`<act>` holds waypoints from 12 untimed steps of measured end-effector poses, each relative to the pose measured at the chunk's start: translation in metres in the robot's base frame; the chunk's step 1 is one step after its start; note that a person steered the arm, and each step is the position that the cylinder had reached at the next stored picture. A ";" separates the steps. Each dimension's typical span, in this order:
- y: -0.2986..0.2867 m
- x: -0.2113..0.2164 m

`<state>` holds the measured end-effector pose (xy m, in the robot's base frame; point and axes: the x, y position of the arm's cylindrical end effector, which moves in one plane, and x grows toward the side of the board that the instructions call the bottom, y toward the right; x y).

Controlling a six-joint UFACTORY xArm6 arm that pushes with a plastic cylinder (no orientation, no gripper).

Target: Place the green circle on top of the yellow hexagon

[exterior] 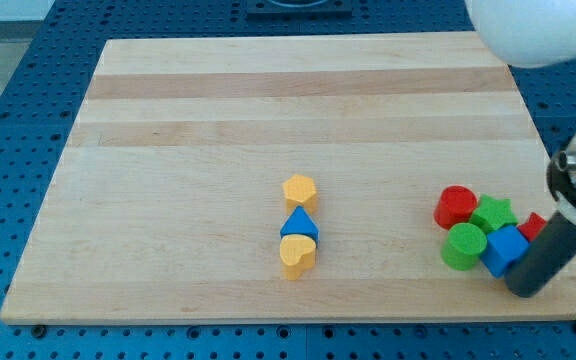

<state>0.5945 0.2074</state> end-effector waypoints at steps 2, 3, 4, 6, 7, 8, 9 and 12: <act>-0.037 -0.018; -0.056 -0.022; -0.073 -0.030; -0.101 -0.062; -0.099 -0.051; -0.098 -0.051; -0.093 -0.064; -0.131 -0.132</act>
<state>0.4624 0.0766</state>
